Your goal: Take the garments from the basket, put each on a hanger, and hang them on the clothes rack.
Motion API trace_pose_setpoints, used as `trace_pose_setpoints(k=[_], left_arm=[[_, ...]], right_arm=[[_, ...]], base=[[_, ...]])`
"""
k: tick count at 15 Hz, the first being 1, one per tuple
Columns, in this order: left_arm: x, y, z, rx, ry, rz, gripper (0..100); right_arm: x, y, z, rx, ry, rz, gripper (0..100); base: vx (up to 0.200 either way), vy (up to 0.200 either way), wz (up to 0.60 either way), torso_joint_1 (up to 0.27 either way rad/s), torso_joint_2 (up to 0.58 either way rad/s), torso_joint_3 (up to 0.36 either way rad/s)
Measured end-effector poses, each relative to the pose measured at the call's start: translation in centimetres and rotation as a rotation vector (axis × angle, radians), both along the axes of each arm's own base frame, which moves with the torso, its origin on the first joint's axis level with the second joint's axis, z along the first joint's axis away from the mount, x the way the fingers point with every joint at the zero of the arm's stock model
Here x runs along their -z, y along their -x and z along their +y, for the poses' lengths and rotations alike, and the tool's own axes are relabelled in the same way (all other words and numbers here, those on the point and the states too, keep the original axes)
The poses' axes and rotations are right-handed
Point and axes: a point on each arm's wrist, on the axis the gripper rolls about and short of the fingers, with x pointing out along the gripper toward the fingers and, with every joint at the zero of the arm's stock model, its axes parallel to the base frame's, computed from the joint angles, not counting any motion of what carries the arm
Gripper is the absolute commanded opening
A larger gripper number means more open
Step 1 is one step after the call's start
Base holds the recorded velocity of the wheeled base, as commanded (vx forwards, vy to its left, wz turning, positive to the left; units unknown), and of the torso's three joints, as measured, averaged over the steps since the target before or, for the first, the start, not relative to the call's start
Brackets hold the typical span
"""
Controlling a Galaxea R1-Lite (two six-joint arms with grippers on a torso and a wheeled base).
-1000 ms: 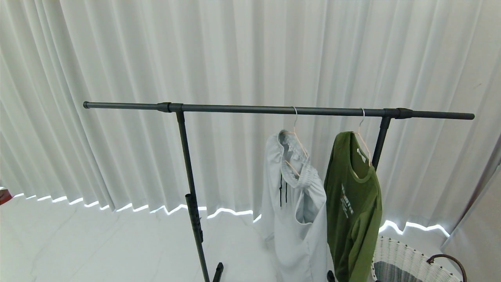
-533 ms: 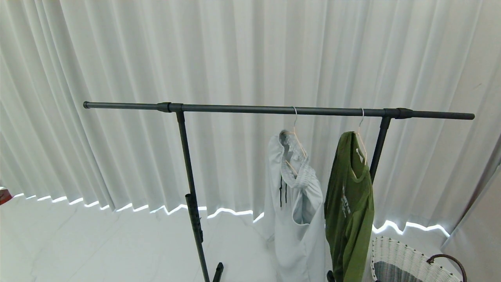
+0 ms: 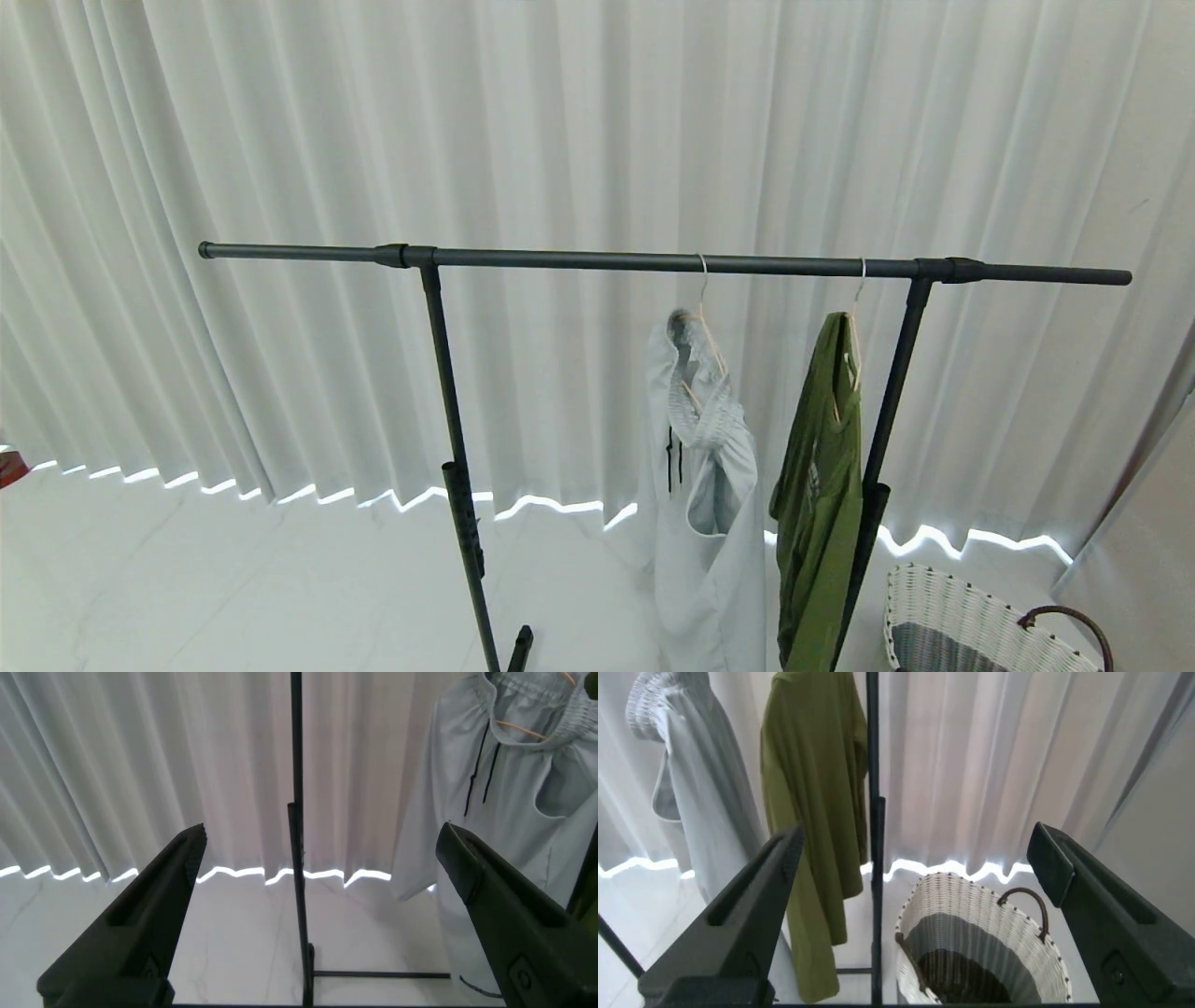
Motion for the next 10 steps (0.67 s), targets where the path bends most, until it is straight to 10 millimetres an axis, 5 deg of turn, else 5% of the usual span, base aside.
trace_pose_setpoints(k=[10], left_arm=[[0.0,0.0,0.0,0.0,0.0,0.0,100]], right_arm=[[0.0,0.0,0.0,0.0,0.0,0.0,100]], base=[[0.0,0.0,0.0,0.0,0.0,0.0]])
